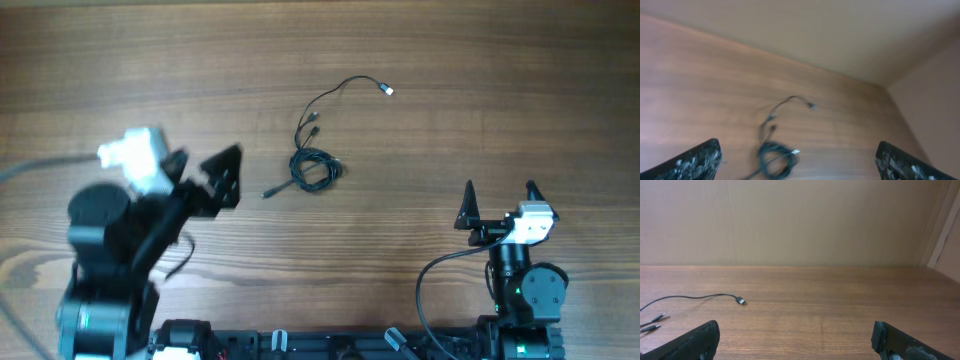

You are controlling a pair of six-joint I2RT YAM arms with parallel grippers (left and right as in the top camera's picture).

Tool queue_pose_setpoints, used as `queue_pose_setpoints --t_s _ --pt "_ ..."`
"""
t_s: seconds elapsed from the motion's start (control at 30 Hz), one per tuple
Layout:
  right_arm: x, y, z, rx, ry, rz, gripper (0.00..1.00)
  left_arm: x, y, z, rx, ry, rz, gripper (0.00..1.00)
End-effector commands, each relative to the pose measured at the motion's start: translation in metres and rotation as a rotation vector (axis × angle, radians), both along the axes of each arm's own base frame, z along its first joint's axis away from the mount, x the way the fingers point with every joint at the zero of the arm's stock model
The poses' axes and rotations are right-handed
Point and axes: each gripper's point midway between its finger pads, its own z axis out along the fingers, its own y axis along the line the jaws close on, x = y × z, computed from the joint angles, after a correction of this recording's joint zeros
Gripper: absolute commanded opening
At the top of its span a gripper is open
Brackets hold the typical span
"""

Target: Untangle cables

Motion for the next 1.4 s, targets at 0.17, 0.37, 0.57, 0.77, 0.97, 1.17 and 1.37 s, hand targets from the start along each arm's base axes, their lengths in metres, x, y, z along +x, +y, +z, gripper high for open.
queue_pose_setpoints --t_s 0.17,0.37,0.57,0.77,0.97,1.17,1.37 --pt "0.000 -0.001 0.002 0.014 -0.010 -0.007 1.00 0.075 -0.087 -0.130 -0.047 0.426 -0.167 0.79" --pt "0.000 -0.001 0.002 0.014 -0.010 -0.007 1.00 0.088 -0.073 -0.248 0.209 0.648 0.136 0.59" --pt "0.000 -0.001 0.002 0.014 -0.010 -0.007 1.00 0.091 -0.077 -0.291 0.243 0.712 0.133 0.43" --pt "0.000 -0.001 0.002 0.014 -0.010 -0.007 1.00 0.090 -0.081 -0.305 0.252 0.728 0.122 0.20" --pt "0.000 -0.001 0.002 0.014 -0.010 -0.007 1.00 0.088 -0.081 -0.317 0.271 0.751 0.114 0.04" --pt "-0.001 0.009 0.022 0.083 -0.091 0.050 1.00 0.109 -0.065 -0.211 0.133 0.550 0.160 0.04" --pt "-0.002 0.020 0.016 0.372 -0.055 0.122 1.00 0.093 -0.070 -0.193 -0.098 0.637 0.256 0.04"
